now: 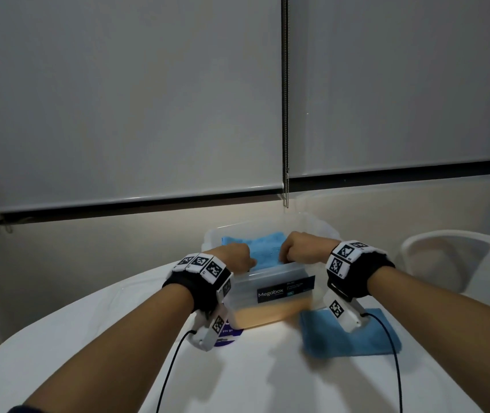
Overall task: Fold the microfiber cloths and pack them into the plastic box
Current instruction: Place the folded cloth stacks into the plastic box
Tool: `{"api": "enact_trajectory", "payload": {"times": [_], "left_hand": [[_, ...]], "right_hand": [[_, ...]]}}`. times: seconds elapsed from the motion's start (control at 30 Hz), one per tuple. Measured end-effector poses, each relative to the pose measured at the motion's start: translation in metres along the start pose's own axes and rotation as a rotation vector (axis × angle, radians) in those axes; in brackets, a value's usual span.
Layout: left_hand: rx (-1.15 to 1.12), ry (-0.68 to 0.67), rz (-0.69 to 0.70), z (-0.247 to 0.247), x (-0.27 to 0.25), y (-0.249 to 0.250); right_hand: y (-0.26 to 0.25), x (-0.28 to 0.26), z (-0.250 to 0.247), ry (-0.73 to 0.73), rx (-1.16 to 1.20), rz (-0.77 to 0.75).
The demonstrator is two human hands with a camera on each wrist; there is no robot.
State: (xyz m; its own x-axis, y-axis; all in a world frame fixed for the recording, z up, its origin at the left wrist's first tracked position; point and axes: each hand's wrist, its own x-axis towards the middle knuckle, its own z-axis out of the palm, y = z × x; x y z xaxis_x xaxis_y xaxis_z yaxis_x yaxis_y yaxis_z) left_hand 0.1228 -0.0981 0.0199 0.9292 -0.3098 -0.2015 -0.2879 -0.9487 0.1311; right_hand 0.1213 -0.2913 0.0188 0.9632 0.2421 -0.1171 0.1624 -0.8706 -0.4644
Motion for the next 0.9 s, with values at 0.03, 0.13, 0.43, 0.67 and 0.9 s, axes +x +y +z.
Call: {"api": "enact_trajectory", "payload": {"times": [0.03, 0.13, 0.43, 0.67, 0.9], "left_hand": [[-0.009, 0.045, 0.019, -0.002, -0.001, 0.002], [-0.044, 0.257, 0.082, -0.006, -0.004, 0.012], [-0.173, 0.299, 0.347, 0.04, -0.015, 0.11], [-0.061, 0.023, 0.11, 0.122, 0.003, 0.122], [-0.341, -0.054, -0.172, 0.164, 0.018, 0.12]], "right_hand": [[0.002, -0.002, -0.005, 0.022, 0.031, 0.002], [0.009, -0.014, -0.02, 0.106, 0.143, -0.021], [0.059, -0.089, -0.035, 0.344, 0.648, 0.006], [0.148, -0.099, 0.021, 0.223, 0.395, 0.417], [0.183, -0.105, 0.062, 0.156, 0.235, 0.642]]}}
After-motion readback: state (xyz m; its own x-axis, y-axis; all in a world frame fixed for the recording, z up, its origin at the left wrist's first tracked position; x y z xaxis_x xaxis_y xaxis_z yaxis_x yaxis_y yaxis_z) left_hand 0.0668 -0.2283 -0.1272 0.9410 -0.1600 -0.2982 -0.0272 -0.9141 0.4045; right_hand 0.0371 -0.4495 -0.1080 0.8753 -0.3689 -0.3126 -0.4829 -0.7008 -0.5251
